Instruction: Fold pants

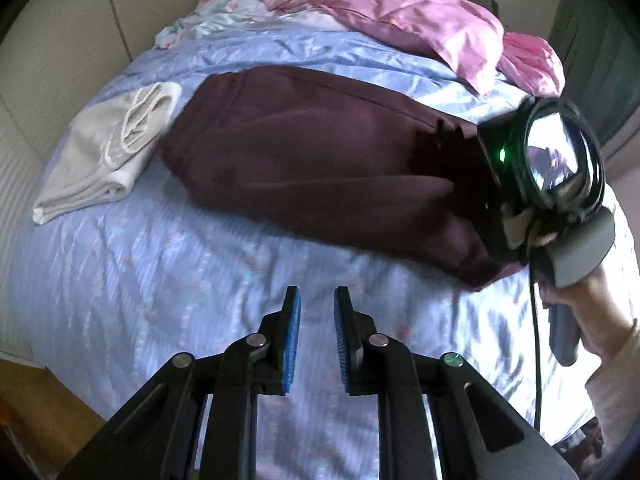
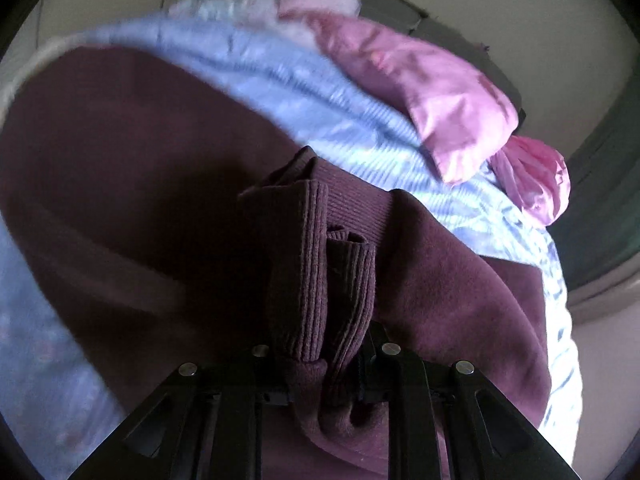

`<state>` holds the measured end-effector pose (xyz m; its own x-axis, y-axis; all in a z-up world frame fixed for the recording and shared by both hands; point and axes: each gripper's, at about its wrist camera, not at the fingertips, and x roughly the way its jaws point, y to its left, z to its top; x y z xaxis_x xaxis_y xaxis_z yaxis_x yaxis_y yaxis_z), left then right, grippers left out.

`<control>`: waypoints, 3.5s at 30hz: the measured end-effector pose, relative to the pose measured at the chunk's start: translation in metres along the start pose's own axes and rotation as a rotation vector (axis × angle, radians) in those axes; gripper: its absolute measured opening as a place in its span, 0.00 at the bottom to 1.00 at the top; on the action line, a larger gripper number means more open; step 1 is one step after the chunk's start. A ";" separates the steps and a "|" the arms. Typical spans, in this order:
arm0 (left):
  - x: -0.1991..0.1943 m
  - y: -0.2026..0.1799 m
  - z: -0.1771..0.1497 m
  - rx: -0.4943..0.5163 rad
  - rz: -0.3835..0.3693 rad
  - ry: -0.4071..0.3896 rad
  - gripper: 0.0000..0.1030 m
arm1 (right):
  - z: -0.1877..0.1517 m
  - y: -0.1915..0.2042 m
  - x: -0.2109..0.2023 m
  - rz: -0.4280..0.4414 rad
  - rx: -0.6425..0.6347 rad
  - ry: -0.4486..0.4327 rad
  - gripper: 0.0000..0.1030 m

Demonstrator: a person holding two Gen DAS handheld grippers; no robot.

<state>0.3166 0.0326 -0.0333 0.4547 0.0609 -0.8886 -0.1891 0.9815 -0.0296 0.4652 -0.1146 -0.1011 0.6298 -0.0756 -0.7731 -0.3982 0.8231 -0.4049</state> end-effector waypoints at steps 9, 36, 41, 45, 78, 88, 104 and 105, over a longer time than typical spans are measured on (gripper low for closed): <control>0.004 0.060 0.010 -0.078 0.010 -0.037 0.48 | 0.008 0.026 -0.030 -0.088 -0.008 -0.063 0.88; 0.124 0.141 0.080 -0.542 -0.350 -0.005 0.75 | 0.004 -0.039 -0.084 -0.135 0.708 0.022 0.87; 0.142 0.139 0.085 -0.552 -0.323 -0.004 0.75 | 0.007 -0.052 -0.065 -0.143 0.701 0.027 0.87; 0.157 0.138 0.088 -0.591 -0.334 0.006 0.77 | 0.006 -0.054 -0.051 -0.137 0.706 0.042 0.87; 0.159 0.137 0.100 -0.554 -0.336 0.047 0.44 | 0.005 -0.055 -0.016 -0.110 0.727 0.103 0.87; 0.129 0.127 0.109 -0.475 -0.308 -0.006 0.34 | 0.004 -0.063 -0.022 -0.121 0.756 0.065 0.77; 0.092 0.107 0.126 -0.441 -0.350 -0.062 0.32 | 0.016 -0.053 0.040 -0.071 0.672 0.155 0.73; 0.089 0.105 0.127 -0.440 -0.363 -0.066 0.32 | 0.017 -0.052 0.041 -0.074 0.667 0.155 0.74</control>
<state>0.4478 0.1645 -0.0574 0.6089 -0.2406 -0.7559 -0.3486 0.7748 -0.5274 0.5232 -0.1507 -0.1038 0.5173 -0.1834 -0.8359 0.1691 0.9794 -0.1102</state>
